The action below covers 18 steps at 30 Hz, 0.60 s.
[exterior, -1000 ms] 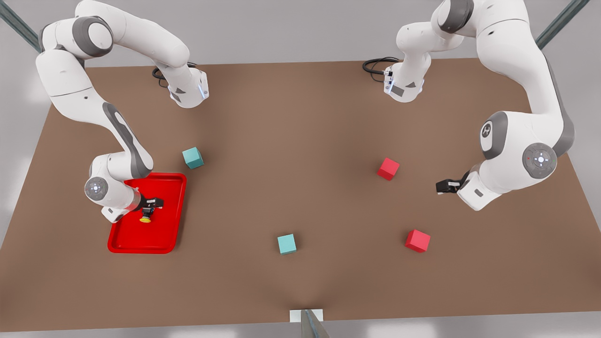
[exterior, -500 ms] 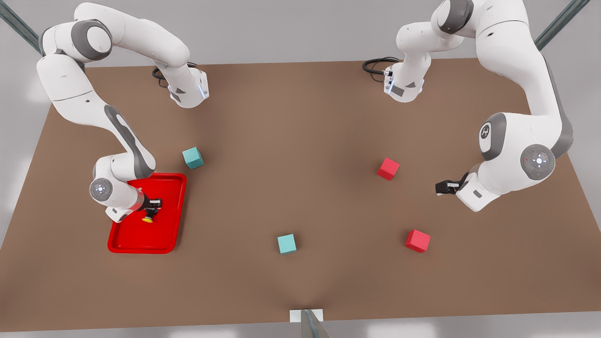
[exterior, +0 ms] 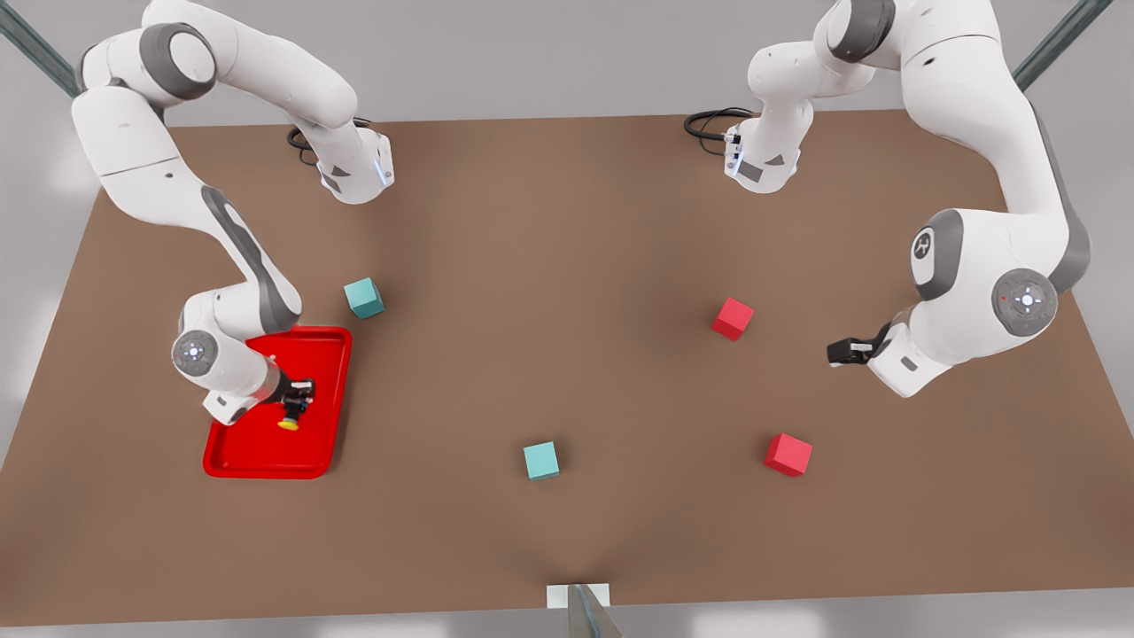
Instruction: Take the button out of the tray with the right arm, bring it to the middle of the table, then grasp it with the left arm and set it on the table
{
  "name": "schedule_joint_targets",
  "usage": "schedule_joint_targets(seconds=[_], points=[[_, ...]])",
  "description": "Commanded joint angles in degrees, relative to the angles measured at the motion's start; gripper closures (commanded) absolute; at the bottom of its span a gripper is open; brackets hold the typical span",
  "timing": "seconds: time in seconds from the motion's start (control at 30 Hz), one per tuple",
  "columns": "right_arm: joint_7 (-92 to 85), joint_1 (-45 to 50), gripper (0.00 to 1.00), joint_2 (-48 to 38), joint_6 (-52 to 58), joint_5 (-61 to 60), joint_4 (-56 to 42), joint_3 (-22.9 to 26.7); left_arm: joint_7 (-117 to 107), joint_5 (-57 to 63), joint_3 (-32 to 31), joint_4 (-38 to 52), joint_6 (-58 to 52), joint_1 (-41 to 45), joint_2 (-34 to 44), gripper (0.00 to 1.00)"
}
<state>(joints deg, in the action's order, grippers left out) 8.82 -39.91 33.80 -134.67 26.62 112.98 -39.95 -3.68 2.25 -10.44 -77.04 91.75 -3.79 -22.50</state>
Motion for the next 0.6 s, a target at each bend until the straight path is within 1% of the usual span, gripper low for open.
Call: schedule_joint_targets(seconds=[0.0,0.1,0.17,0.2,0.23,0.27,0.3,0.37,0.4,0.43,0.47,0.57], points=[[15.3,2.2,0.60,-0.1,4.2,-1.7,-1.3,-2.1,0.0,0.0,0.0,0.0,-0.3,-0.1,0.2,0.00],[22.4,13.6,0.60,0.2,9.1,-7.2,-9.8,-2.1,0.0,0.0,0.0,0.0,-0.4,-0.1,0.4,0.00],[29.8,24.8,0.60,3.7,13.4,-8.0,-20.0,0.2,0.0,0.0,0.0,0.0,-0.4,-0.1,0.4,0.00],[31.6,31.4,0.60,5.0,15.1,-9.6,-25.1,3.6,0.0,0.0,0.0,0.0,-0.4,-0.1,0.4,0.00],[32.0,40.0,0.60,5.0,16.1,-13.8,-28.8,10.4,0.0,0.0,0.0,0.0,-0.4,-0.1,0.4,0.00],[33.8,47.4,0.60,6.9,17.9,-16.4,-34.1,15.6,0.0,0.0,0.0,0.0,-0.4,-0.1,0.4,0.00],[36.9,52.9,0.60,8.9,19.5,-17.0,-38.3,18.7,0.0,0.0,0.0,0.0,-0.4,-0.2,0.4,0.00],[43.7,61.2,0.60,12.2,20.9,-17.0,-43.5,21.8,0.0,0.0,0.0,0.0,-0.4,-0.2,0.4,0.00],[46.4,64.0,0.60,14.2,22.5,-17.0,-47.3,22.7,0.1,0.0,0.1,0.0,-0.4,-0.2,0.4,0.00],[48.3,67.9,0.60,16.1,23.1,-18.0,-50.0,25.0,0.1,0.0,0.1,0.0,-0.4,-0.2,0.4,0.00],[50.6,70.9,0.60,18.3,24.1,-18.4,-53.1,26.2,0.0,0.0,0.0,-0.1,-0.4,-0.2,0.4,0.00],[56.9,77.5,0.60,27.3,27.4,-20.8,-66.8,26.6,0.0,0.0,0.0,-0.5,-0.4,-0.2,0.4,0.00]])
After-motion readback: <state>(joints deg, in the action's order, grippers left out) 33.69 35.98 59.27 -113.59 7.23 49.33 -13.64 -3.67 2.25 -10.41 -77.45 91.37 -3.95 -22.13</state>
